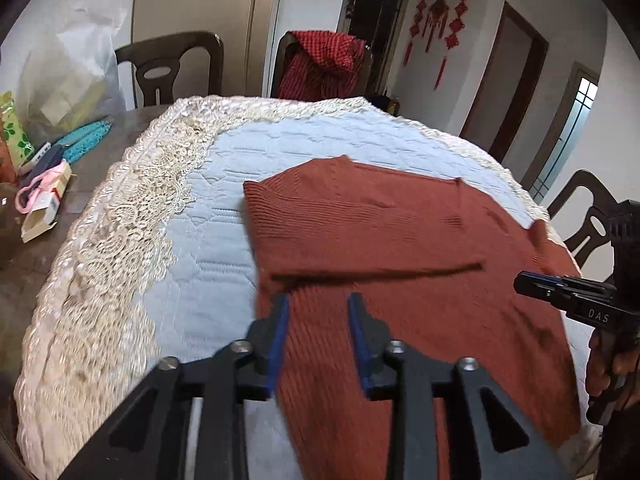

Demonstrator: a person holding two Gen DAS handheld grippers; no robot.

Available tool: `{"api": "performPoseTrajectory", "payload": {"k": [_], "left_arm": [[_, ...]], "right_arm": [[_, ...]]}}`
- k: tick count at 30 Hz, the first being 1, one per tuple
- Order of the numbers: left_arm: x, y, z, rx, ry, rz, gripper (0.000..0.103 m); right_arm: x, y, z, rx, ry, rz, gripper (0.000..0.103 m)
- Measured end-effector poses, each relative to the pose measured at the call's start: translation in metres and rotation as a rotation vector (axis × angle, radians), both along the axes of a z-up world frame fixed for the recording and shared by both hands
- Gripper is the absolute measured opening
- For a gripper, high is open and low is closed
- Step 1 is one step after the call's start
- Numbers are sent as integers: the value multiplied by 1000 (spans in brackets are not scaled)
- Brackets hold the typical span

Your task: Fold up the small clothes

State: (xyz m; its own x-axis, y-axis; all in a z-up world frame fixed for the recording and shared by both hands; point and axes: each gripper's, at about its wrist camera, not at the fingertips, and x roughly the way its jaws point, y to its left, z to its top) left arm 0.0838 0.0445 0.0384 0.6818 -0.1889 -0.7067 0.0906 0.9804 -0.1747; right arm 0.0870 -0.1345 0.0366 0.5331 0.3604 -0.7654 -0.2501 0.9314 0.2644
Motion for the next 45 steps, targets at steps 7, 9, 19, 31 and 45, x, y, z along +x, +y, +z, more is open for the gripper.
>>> {"api": "performPoseTrajectory", "payload": {"k": [7,9,19,31,45], "left_arm": [[-43,-17,3,-27,-22,-6,51],[-49,-24,0,-32,-13,-20,51],[-57,-48,0,-19,-7,-51,52],[-31,-71,-2,27,-36,-50,54],[-16,-65,-33,-4,52,-31,55]], "right_arm": [[-54,-20,10,34,-48,-28,41],[-65,-26,9,31,-55,-57,41],[-92,-67,5,61,-59,-195,41],[-82,-132,-9,133,-36,-395,41],[-40,-207,-22,291,-2,-633,41]]}}
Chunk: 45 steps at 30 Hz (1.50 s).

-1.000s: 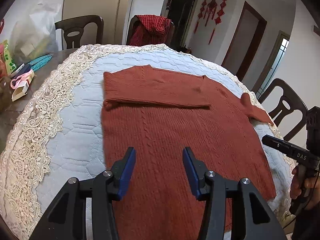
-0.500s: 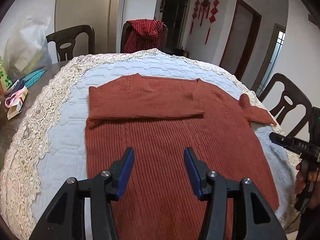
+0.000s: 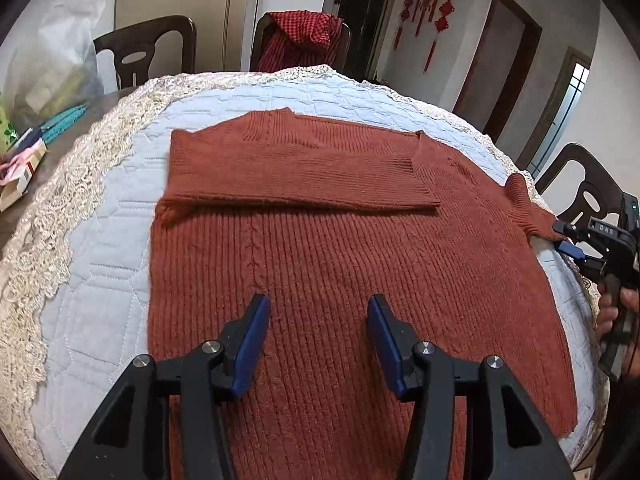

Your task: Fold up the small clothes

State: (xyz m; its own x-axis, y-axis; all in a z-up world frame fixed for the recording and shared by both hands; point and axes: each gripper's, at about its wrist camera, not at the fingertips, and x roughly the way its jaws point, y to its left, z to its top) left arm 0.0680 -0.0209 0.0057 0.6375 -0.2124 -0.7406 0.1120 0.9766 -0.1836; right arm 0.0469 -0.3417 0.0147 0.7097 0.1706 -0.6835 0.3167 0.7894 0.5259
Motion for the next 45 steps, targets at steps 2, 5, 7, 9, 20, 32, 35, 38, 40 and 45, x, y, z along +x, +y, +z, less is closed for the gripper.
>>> {"api": "performPoseTrajectory", "payload": {"k": [2,5,7,9,20,32,35,38,40,45], "left_arm": [[0,1,0,-10,0,-4,56],[-1,1,-1,-19,1,-9,58],[0,2,-1,-28,1,-11,58],[0,2,-1,-38,1,-11,58],[0,6,-1,-73,2,-12,59],[-4,15,27,-66,-32,-23,59],[4,14,48,-60,-82,-36,59],[19,7,62,-59,-113,-52,59],[32,-2,66,-55,-128,-63,59],[74,-23,48,-53,-81,-92,58]], "right_arm": [[3,-5,-1,12,-8,-27,41],[6,-14,-2,37,-31,-69,41],[8,-16,0,36,-42,-88,40],[12,-14,7,12,-59,-86,19],[42,79,91,-133,-266,200,15],[44,184,55,-149,-196,652,32],[36,162,46,-150,-166,579,32],[33,136,36,-168,-119,467,32],[35,123,25,-197,-69,406,32],[30,104,10,-169,-17,372,26]]}}
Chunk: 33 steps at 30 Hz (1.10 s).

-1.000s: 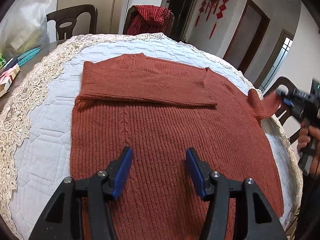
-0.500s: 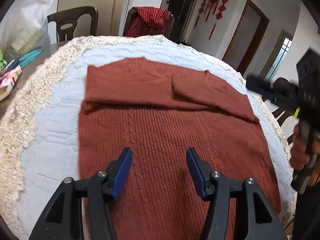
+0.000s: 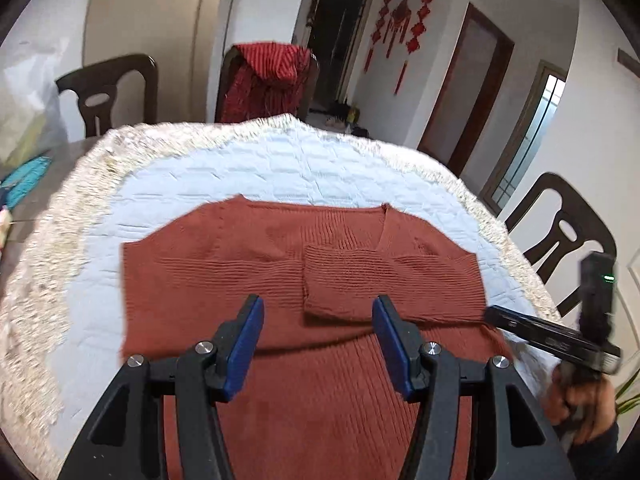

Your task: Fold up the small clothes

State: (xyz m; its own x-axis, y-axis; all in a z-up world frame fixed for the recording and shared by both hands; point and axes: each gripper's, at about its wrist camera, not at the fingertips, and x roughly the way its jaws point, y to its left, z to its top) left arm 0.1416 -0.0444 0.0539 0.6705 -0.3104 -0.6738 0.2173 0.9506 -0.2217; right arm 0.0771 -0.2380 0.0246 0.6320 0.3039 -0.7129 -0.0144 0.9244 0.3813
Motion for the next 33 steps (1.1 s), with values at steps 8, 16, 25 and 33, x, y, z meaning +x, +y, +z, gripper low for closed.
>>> {"api": "performPoseTrajectory", "payload": {"k": [8,16,25,33], "left_arm": [[38,-12,-39,4,106,-4,23],[29,-16,-34,-16,90,-43,9],[25,-8,-40,-13,107,-26,12],[25,-5,-10,-8,6,9,12]], "right_arm": [[-6,-1,1,1,-14,-3,26],[-7,-8,-7,16,0,-14,26],[-6,-7,-5,4,-1,-10,26],[3,2,16,-51,-66,10,26]]}}
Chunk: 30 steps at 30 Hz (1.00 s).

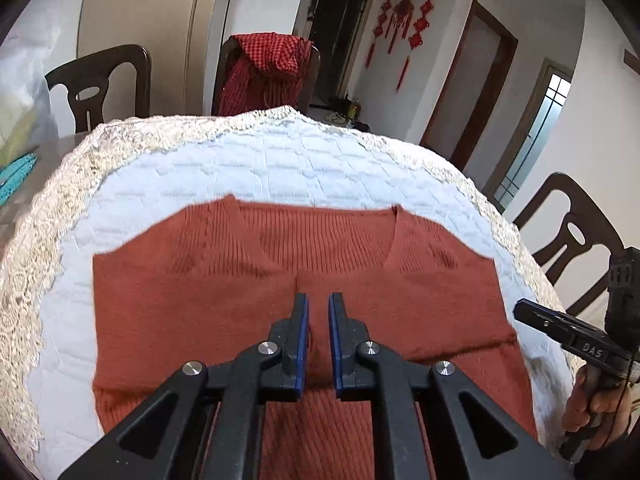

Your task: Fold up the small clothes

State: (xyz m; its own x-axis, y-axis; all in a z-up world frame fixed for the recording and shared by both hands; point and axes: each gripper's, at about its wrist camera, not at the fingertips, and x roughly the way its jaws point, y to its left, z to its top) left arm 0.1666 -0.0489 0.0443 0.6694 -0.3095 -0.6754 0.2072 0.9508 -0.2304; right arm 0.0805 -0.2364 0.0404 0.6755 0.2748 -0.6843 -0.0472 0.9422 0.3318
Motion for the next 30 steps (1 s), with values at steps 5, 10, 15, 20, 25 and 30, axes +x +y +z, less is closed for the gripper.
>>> {"api": "performPoseTrajectory", "payload": {"k": [5,10,15,20,25,30], "left_arm": [[21,-16,-11,7,37,-34,12],[36,-25,-37,49,71,-55,12],[18,-24,-27,78,53,-64,12],[-3,-24,-34,104,43,-99,12],[-4,-21,-24,92,26,-71,12],[-31,-4,-16,92,5,-47,14]], "right_arm": [[34,-1,-5,0,8,-8,26],[58,-17,-22,27,57,-53,18],[38,-15,-8,7,45,-45,18],[6,8,-10,-66,53,44,18],[3,8,-13,-77,57,28,18],[-16,13,-2,-86,32,51,20]]}}
